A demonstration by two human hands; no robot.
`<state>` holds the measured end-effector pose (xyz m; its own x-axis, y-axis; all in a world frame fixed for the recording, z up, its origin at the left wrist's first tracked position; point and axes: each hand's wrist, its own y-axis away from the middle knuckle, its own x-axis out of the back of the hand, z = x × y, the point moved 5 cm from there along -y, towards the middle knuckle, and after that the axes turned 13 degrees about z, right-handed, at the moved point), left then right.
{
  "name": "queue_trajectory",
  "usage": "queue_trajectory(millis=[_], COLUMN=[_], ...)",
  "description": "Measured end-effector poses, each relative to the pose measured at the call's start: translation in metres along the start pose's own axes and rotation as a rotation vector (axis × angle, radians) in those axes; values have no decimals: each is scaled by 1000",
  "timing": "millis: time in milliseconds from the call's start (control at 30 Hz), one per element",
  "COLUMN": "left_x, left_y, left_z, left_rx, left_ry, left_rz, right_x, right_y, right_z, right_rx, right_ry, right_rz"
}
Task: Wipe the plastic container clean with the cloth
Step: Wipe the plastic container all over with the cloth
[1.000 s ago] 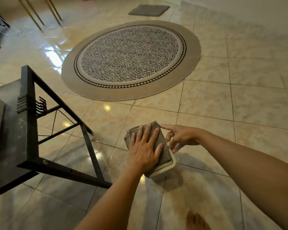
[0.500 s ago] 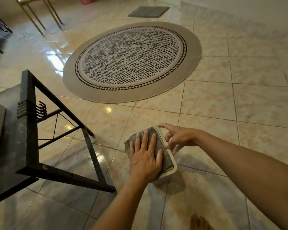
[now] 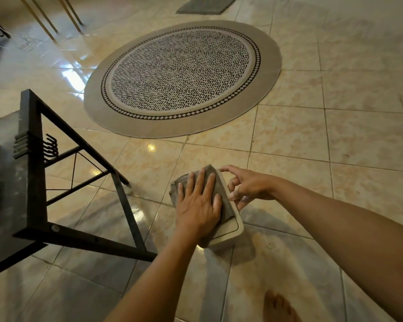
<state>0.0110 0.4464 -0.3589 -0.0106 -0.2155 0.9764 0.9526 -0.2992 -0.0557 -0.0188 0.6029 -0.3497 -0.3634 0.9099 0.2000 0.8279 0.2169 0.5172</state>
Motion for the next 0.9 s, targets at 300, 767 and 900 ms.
queue_trajectory(millis=[300,767,900], left_x=[-2,-3,-3], left_y=[2,1,23], left_z=[17,0,17], left_rx=[20,124,120], left_ry=[-9,34,-4], left_rz=[28,49,34], right_x=[-2,-2,-2], right_y=[0,1,0], right_z=[-6,-1,-3], right_rx=[-7,-9,-1], right_ry=[24,-25,-23], right_rz=[7,26,21])
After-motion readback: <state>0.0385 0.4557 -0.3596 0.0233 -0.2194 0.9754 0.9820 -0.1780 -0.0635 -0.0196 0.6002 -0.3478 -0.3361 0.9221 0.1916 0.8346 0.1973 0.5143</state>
